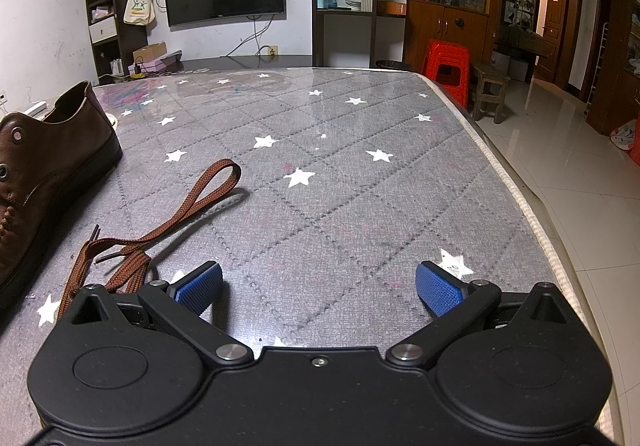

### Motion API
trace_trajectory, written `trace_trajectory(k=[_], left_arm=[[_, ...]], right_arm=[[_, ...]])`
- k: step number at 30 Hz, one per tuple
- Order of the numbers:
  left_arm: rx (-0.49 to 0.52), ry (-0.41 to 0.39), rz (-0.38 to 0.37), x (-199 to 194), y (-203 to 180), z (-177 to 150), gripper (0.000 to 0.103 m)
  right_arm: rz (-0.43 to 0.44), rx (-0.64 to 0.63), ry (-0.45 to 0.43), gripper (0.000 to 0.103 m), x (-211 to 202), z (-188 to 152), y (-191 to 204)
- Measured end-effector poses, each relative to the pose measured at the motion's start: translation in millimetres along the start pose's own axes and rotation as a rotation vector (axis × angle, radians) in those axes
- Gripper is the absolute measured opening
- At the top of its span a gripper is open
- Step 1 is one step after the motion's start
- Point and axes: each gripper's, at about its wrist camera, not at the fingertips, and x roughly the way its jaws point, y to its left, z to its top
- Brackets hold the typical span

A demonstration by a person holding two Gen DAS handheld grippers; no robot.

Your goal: Lace up shoes with both hands

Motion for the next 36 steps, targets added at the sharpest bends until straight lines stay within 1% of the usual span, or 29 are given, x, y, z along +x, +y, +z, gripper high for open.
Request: trace_trajectory(k=[26, 36], left_arm=[[0.0, 0.0, 0.0, 0.0, -1.6, 0.2, 0.103], [0.0, 0.0, 0.0, 0.1, -1.6, 0.1, 0.103]], right_arm=[[0.0, 0.0, -0.001, 0.103, -0.6, -0.5, -6.3], [0.0, 0.0, 0.0, 0.103, -0.6, -0.6, -2.9]])
